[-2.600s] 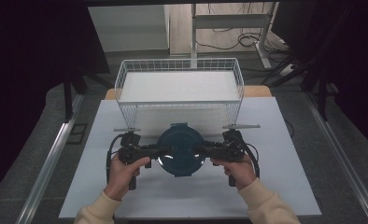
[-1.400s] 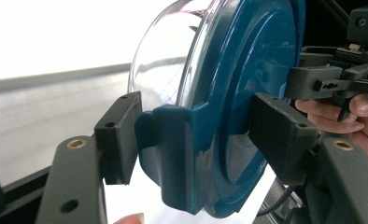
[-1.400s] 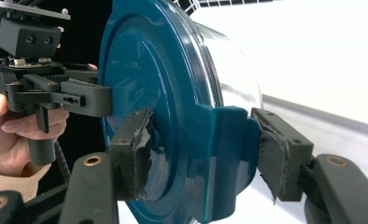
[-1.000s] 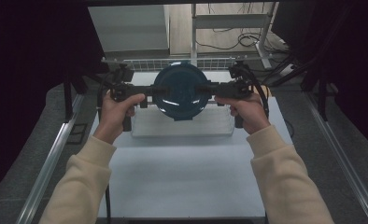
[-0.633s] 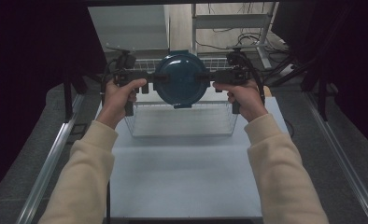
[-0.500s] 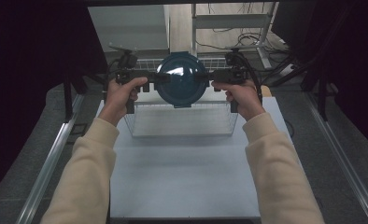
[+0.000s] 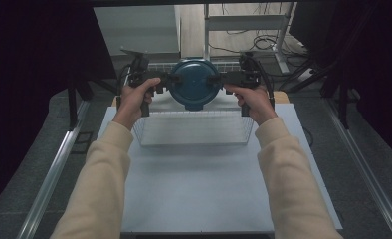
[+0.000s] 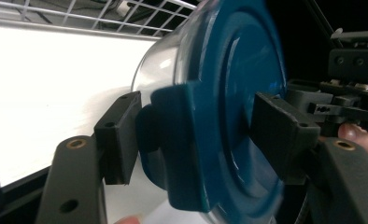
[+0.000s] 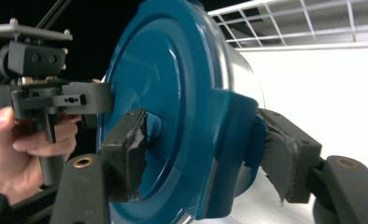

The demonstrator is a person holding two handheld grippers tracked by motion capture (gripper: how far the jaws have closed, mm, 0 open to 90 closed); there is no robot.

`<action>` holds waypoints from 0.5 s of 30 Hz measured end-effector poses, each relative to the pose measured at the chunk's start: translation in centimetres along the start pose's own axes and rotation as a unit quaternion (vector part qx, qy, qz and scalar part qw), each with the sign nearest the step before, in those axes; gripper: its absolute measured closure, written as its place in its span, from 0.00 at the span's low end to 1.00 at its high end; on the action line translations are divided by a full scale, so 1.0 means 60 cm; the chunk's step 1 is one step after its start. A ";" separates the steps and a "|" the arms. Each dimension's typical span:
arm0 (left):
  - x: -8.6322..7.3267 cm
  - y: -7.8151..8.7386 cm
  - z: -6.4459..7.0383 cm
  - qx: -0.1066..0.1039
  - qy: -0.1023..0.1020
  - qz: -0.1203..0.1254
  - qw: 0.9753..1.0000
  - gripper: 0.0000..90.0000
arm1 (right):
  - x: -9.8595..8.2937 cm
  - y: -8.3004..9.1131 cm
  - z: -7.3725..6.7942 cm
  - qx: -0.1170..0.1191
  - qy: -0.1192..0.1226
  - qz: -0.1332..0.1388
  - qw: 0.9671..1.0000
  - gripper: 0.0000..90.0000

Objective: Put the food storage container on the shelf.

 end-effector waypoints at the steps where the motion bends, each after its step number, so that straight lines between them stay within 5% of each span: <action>1: 0.001 -0.006 -0.009 -0.004 0.014 0.005 1.000 0.39 | 0.001 -0.004 0.004 0.002 -0.012 -0.004 1.000 0.39; 10: 0.003 -0.016 -0.033 -0.014 0.034 0.022 0.999 0.36 | 0.006 -0.028 0.029 0.017 -0.074 -0.006 0.997 0.38; 15: 0.001 -0.018 -0.031 -0.005 0.021 0.030 0.999 0.34 | 0.007 -0.033 0.034 0.022 -0.080 0.000 0.997 0.36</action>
Point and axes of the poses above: each handheld gripper's, and its own axes: y roughly backward along the jaws, x roughly out of its top, z roughly to its right, the point moved 5 cm from there along -y, roughly forward along the jaws, and after that the axes turned 14 degrees about -x, right-handed, at the moved point
